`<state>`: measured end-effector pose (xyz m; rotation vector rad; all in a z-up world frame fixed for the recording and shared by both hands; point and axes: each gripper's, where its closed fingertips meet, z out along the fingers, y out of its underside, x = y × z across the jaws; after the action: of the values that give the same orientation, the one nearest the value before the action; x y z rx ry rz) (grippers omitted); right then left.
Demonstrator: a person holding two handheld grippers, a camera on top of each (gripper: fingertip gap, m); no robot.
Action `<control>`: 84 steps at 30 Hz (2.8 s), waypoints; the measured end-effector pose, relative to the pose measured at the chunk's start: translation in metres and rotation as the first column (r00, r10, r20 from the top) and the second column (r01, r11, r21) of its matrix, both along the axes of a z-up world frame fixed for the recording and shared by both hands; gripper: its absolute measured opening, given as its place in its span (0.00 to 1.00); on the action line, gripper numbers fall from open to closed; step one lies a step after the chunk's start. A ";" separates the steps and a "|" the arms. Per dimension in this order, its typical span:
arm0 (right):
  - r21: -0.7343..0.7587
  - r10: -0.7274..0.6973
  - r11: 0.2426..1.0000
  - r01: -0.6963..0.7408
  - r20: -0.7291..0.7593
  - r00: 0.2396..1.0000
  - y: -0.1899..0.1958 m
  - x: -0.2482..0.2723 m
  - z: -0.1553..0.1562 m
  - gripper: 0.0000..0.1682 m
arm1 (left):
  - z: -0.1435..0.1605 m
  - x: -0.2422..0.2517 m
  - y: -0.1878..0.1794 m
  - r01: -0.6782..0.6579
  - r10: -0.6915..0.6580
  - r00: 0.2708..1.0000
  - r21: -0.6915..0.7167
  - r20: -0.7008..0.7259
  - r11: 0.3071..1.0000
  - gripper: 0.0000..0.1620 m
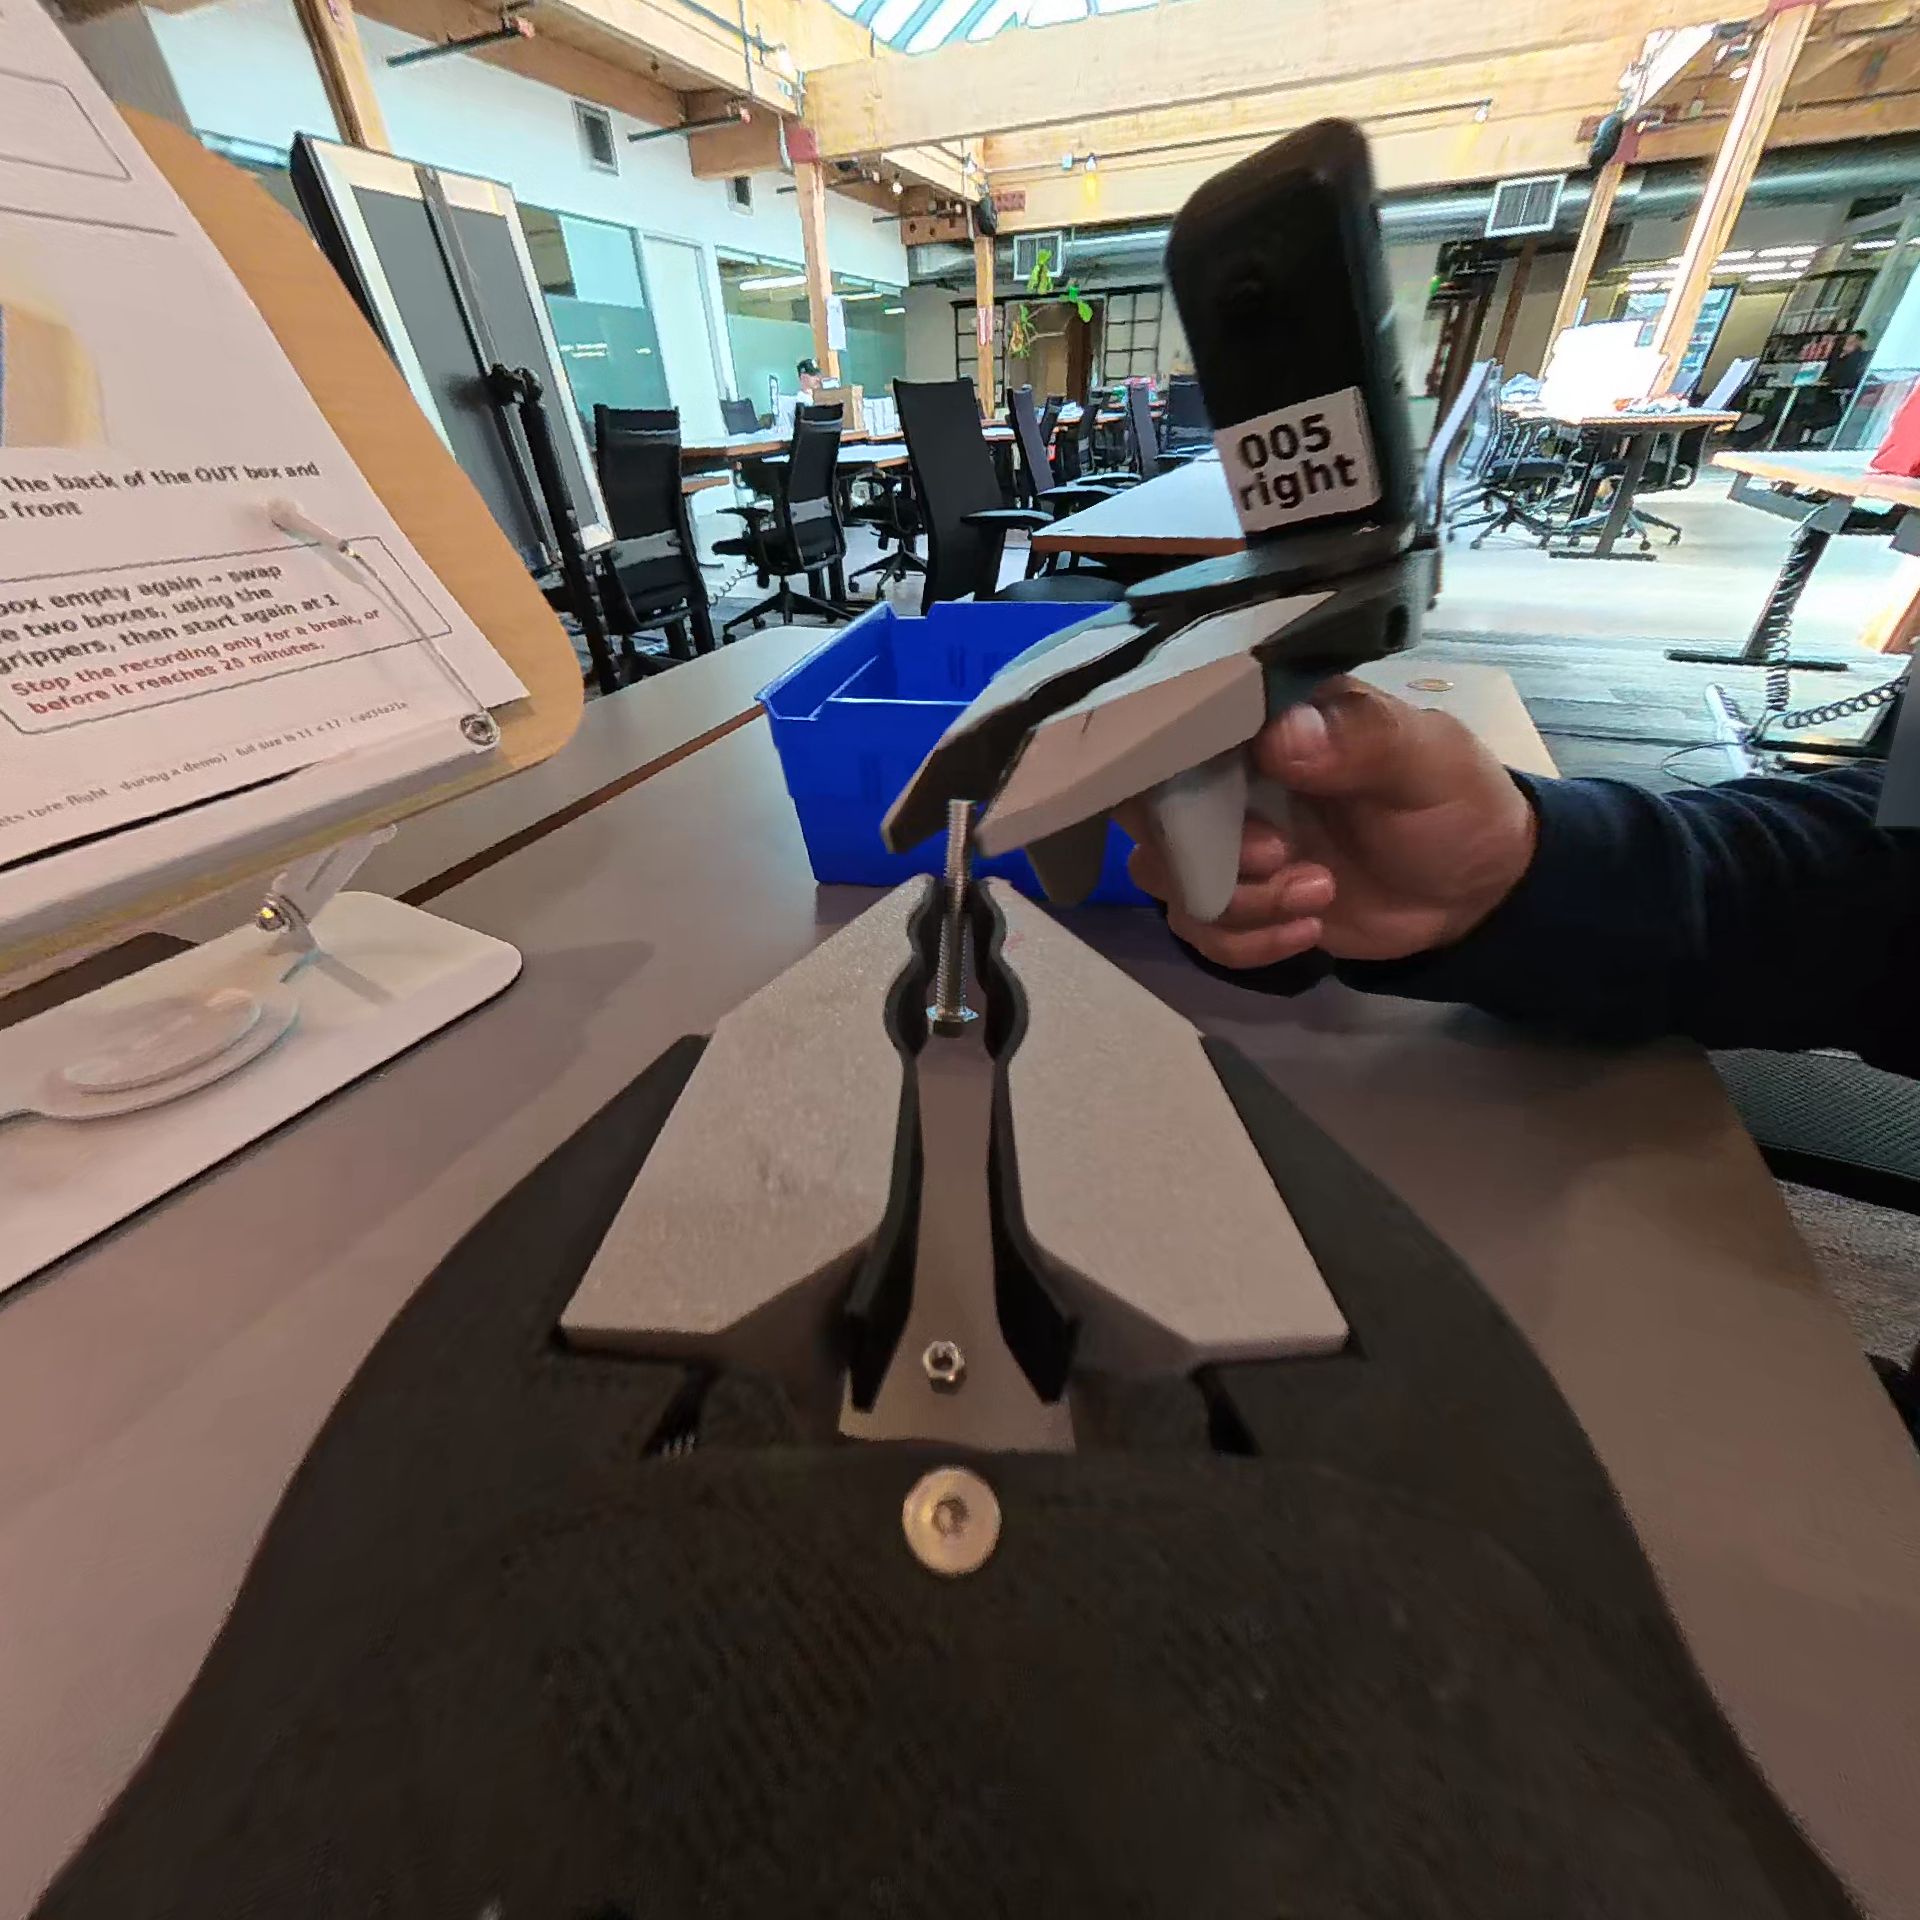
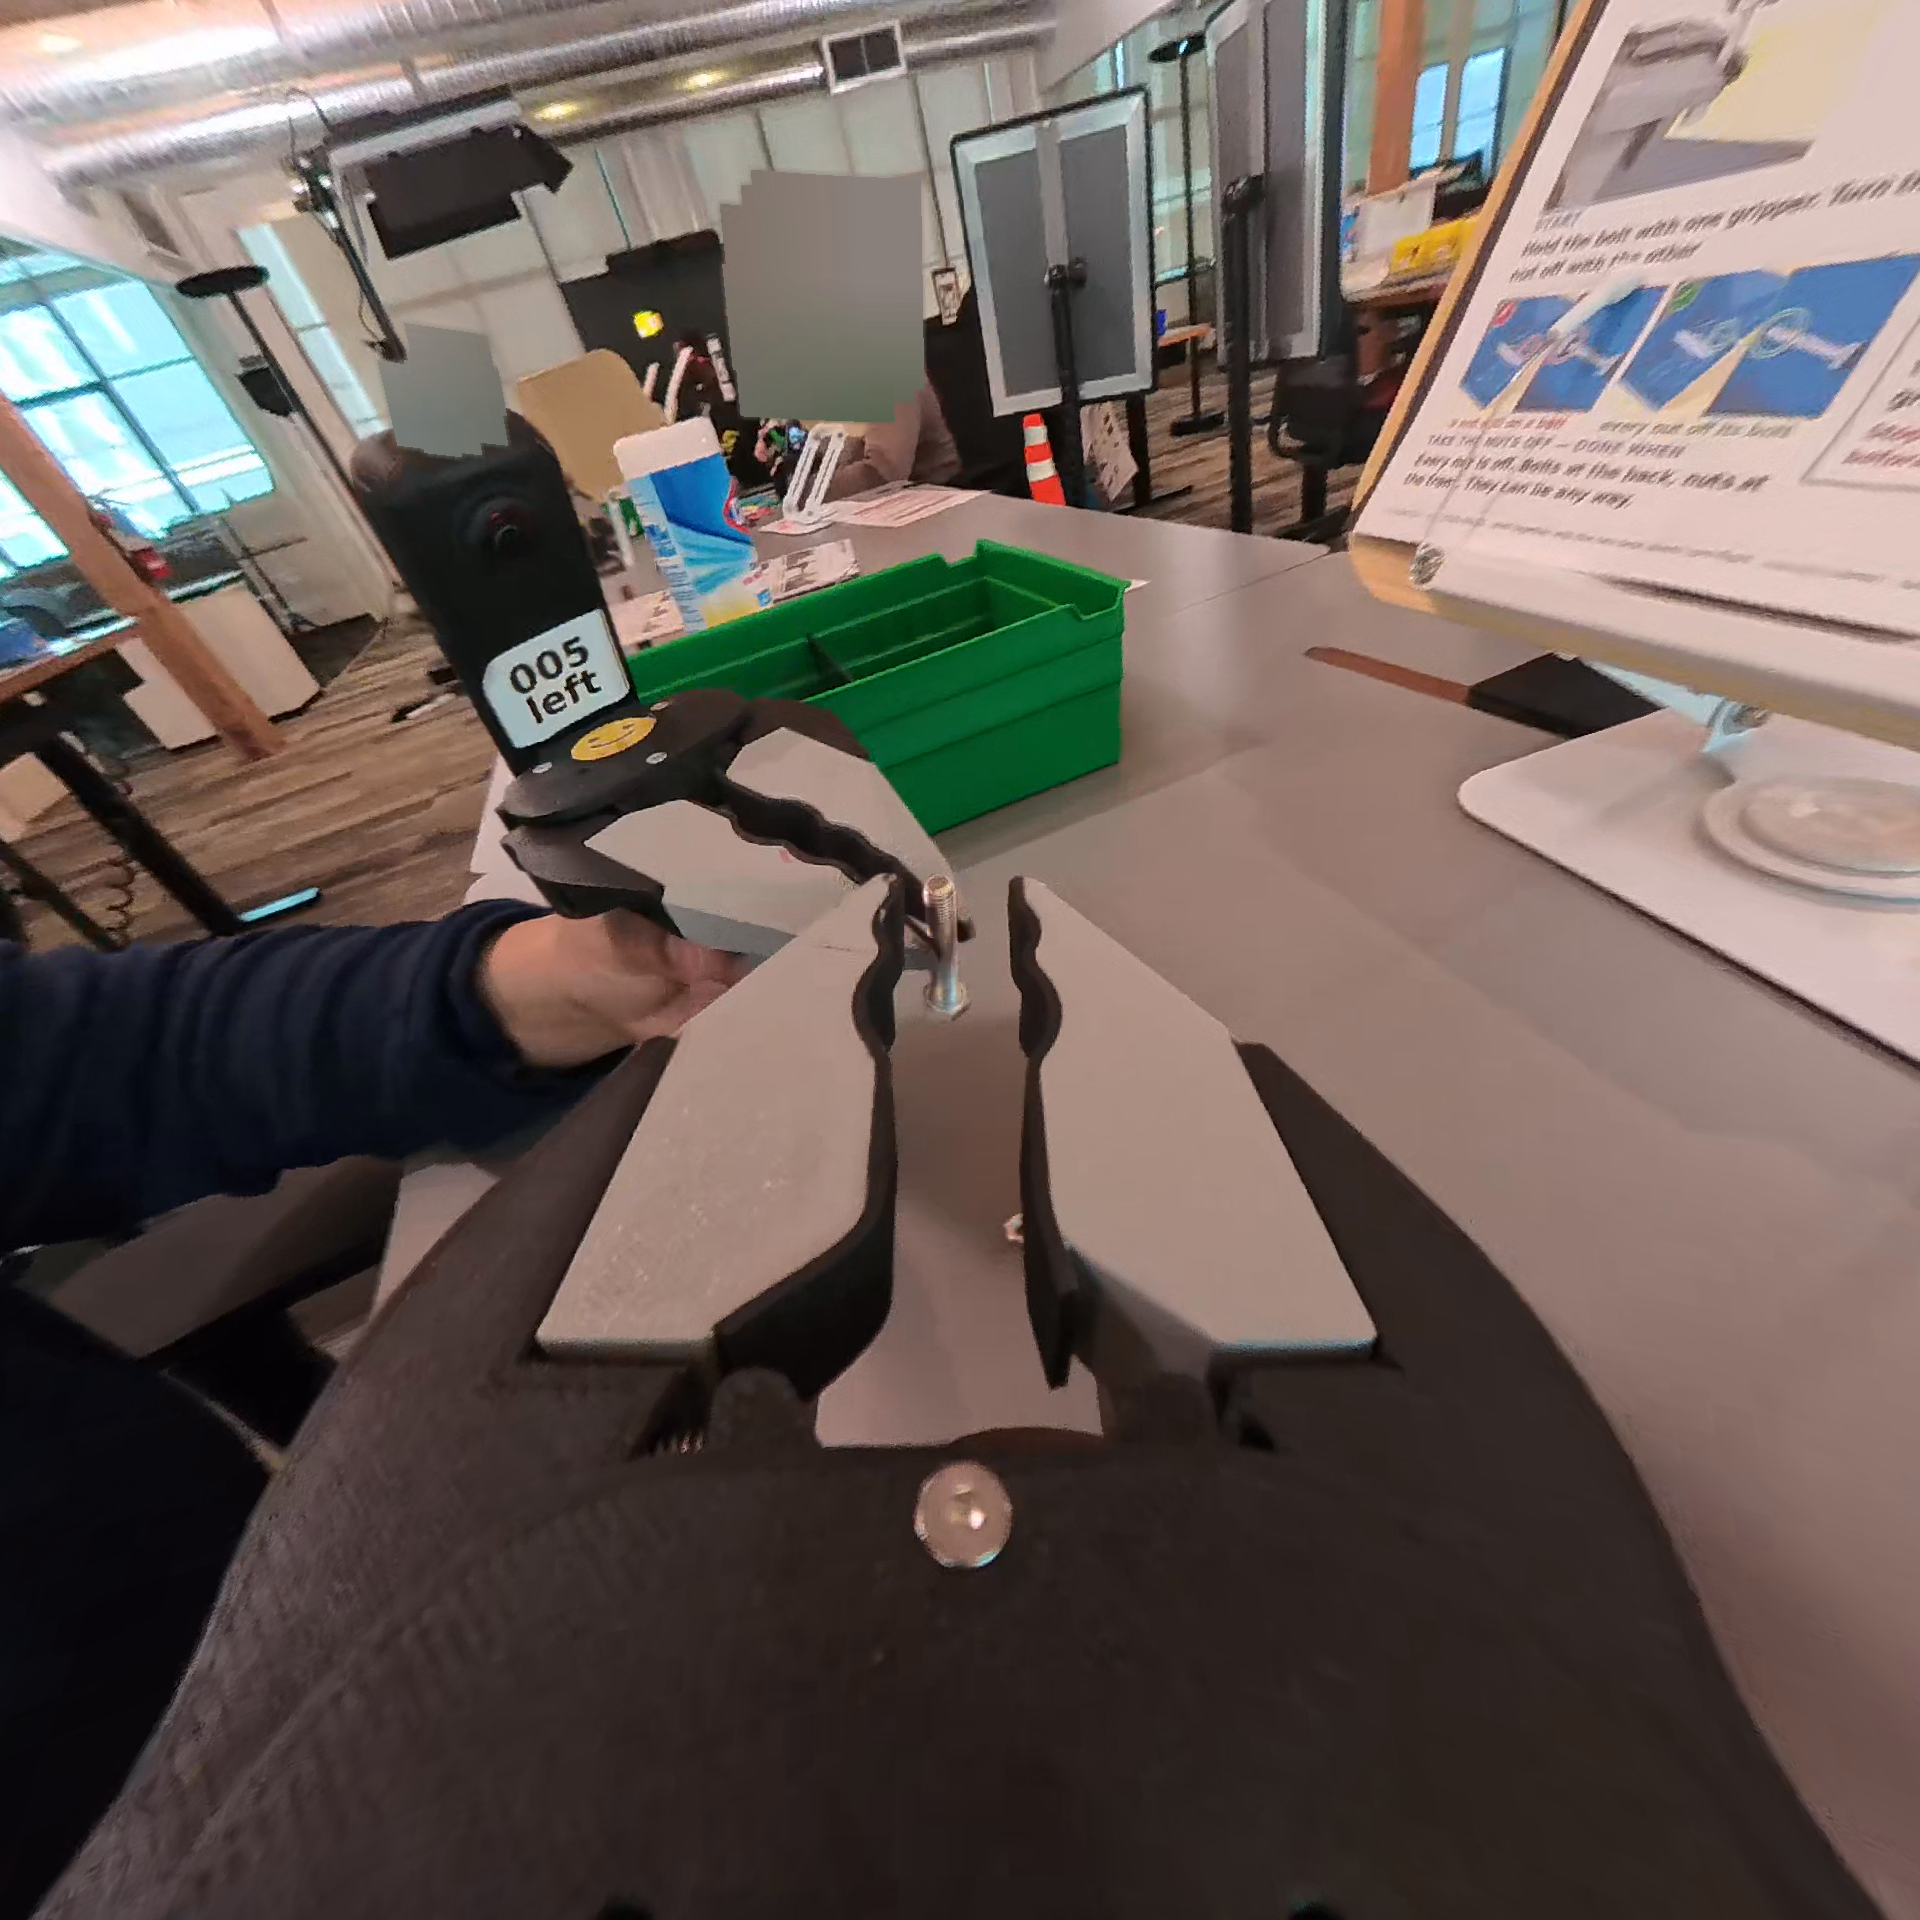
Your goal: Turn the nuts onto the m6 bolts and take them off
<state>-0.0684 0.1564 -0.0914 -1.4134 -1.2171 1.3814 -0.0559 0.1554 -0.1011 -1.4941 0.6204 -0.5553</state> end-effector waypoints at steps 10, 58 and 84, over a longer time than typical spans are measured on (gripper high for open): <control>-0.032 0.000 0.999 -0.002 -0.063 0.998 -0.008 -0.003 0.006 0.03 | 0.006 0.004 -0.004 -0.061 0.067 0.996 0.104 -0.055 0.993 0.02; 0.067 0.026 0.996 -0.052 0.334 0.942 0.005 0.001 -0.087 0.12 | -0.075 -0.045 0.009 -0.092 0.040 0.980 -0.268 -0.195 0.959 0.02; 0.265 0.049 0.936 -0.230 0.552 0.832 -0.009 -0.015 -0.134 0.04 | -0.079 -0.038 0.001 0.008 -0.049 0.994 -0.376 -0.098 0.927 0.02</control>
<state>-0.0839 0.1471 -0.2254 -1.5439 -1.8524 0.8264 -0.0935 0.1562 -0.1805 -1.8882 0.6434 -0.6460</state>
